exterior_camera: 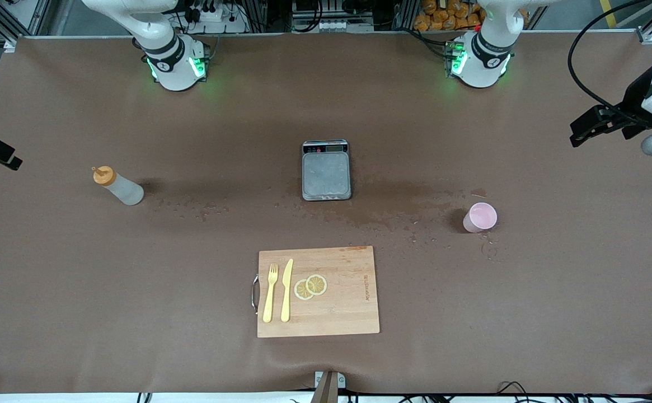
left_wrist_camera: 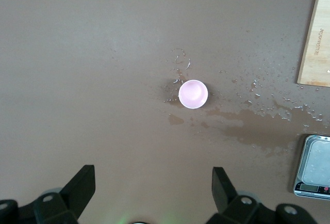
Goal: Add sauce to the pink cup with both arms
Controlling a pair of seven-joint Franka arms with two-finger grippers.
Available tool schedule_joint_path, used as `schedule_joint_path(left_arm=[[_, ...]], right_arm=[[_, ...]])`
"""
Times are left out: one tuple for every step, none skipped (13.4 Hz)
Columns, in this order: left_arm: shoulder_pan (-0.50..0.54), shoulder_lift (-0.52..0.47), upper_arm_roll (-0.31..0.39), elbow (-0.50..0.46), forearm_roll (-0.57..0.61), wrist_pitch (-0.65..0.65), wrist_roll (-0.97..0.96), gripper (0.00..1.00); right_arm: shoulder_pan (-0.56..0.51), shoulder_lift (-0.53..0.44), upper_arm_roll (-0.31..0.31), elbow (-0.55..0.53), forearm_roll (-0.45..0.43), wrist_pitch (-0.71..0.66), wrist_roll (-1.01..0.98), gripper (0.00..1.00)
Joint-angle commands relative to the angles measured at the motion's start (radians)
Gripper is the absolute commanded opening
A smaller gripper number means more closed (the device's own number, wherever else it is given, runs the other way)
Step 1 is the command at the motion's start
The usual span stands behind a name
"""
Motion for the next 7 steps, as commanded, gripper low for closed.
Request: schedule_joint_path(left_arm=[[0.002, 0.013, 0.002, 0.032, -0.008, -0.012, 0.021, 1.00], [0.002, 0.013, 0.003, 0.034, -0.008, -0.009, 0.021, 1.00], [0.001, 0.014, 0.003, 0.034, -0.008, -0.007, 0.021, 1.00], [-0.002, 0.016, 0.003, 0.034, -0.008, -0.009, 0.021, 1.00], [-0.005, 0.021, 0.003, 0.034, -0.006, -0.009, 0.021, 1.00], [-0.005, 0.033, 0.005, 0.034, -0.006, -0.007, 0.021, 1.00], [-0.005, 0.036, 0.007, 0.035, -0.006, -0.007, 0.021, 1.00]], right_arm=[[-0.017, -0.009, 0.011, -0.005, -0.003, -0.004, -0.011, 1.00], [-0.017, -0.007, 0.011, -0.005, -0.003, -0.004, -0.011, 1.00], [-0.017, -0.007, 0.011, -0.005, -0.003, -0.007, -0.011, 1.00], [-0.015, -0.006, 0.011, -0.005, -0.003, -0.007, -0.011, 1.00], [-0.017, -0.004, 0.011, -0.005, -0.003, -0.007, -0.011, 1.00], [-0.017, -0.003, 0.011, -0.005, -0.003, -0.004, -0.014, 1.00], [-0.015, -0.001, 0.011, -0.005, -0.011, -0.003, -0.016, 1.00]])
